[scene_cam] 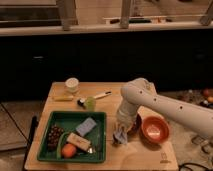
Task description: Place towel in metal cup
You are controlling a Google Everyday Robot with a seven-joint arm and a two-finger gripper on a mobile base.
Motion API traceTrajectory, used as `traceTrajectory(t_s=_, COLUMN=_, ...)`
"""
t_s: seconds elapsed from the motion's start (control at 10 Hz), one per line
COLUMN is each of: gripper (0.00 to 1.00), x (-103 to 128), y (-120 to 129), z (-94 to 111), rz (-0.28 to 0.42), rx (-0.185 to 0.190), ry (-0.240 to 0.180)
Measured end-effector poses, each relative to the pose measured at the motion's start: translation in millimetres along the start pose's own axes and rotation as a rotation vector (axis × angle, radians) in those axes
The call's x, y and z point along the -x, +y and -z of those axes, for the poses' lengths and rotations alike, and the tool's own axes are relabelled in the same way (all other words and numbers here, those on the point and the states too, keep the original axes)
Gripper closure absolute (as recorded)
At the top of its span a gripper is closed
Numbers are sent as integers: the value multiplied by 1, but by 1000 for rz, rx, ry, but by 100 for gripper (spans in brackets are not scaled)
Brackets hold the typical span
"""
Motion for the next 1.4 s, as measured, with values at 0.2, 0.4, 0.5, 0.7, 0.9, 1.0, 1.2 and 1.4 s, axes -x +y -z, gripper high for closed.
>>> traceTrajectory(t_s=0.2, gripper=20, x=0, y=-1, z=0, rz=5, rx=1, ry=-2)
traceTrajectory(t_s=0.4, gripper=20, x=0, y=0, z=1, rz=9, rx=-2, ry=-4)
traceTrajectory(t_s=0.5, gripper=20, x=-1, y=0, z=1, rz=10, rx=-3, ry=-5)
traceTrajectory(t_s=0.7, gripper=20, x=-3, y=3, z=6, rz=6, rx=-3, ry=-1)
traceTrajectory(t_s=0.9, gripper=20, x=-6, y=6, z=13, rz=4, rx=-6, ry=8)
traceTrajectory(t_s=1.0, gripper=20, x=-7, y=7, z=15, rz=5, rx=-7, ry=10)
traceTrajectory(t_s=1.2, gripper=20, x=-10, y=8, z=19, rz=9, rx=-9, ry=14)
traceTrajectory(t_s=1.4, gripper=20, x=-11, y=10, z=21, rz=8, rx=-9, ry=16)
